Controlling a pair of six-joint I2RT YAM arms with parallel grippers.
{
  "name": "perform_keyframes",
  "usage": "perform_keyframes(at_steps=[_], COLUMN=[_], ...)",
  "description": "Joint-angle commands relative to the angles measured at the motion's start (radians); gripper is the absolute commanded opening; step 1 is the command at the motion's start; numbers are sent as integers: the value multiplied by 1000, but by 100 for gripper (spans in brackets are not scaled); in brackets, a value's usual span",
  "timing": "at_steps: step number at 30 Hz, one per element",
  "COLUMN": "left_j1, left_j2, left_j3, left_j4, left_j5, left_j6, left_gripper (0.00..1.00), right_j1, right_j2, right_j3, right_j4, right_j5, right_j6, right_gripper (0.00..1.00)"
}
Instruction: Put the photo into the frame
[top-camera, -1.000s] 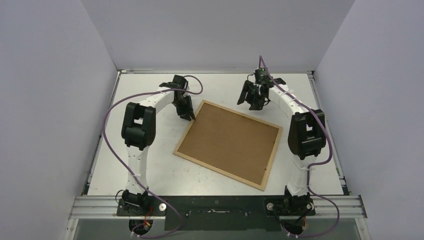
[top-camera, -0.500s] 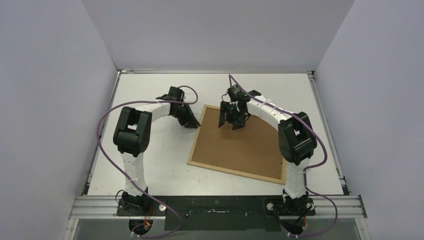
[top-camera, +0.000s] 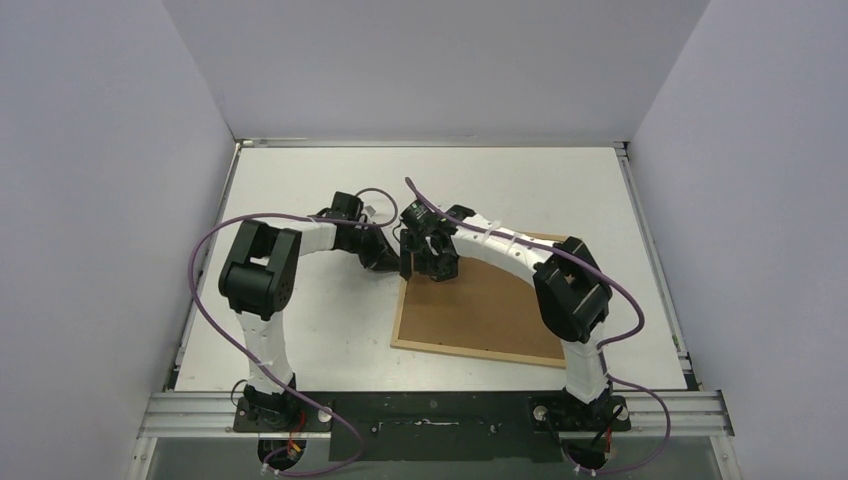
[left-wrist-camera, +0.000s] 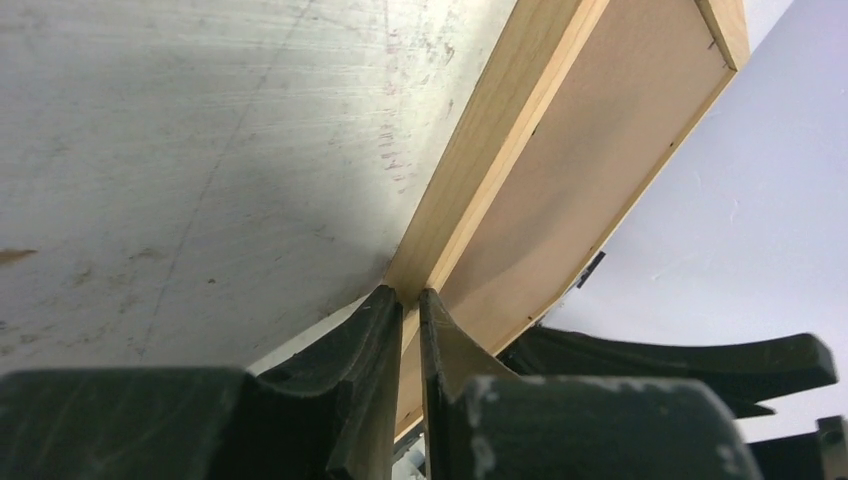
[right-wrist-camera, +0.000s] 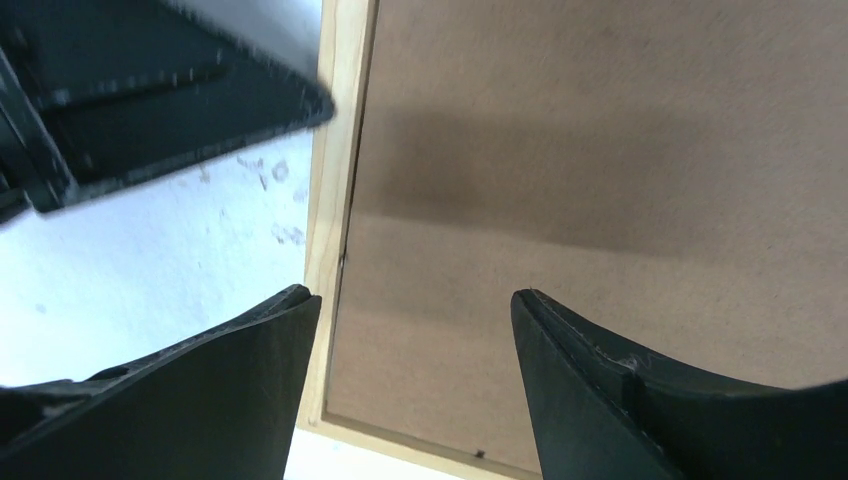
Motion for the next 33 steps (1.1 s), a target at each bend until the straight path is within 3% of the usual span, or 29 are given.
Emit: perform_keyframes(at_steps=[1, 8, 33], left_j1=[29, 58, 71], left_j2=[8, 58, 64], left_j3=[-36, -54, -29], left_j4=[-25, 0, -55], left_j5=[10, 72, 78], left_j6=[59, 99, 173], left_gripper=[0, 0, 0], right_j1=[12, 29, 61], right_j2=[35, 27, 68], right_j3=[80, -6, -89], right_j4=[-8, 24, 117], right_j5=[125, 140, 56], right_j6=[51, 66, -8], right_gripper=[71, 71, 80])
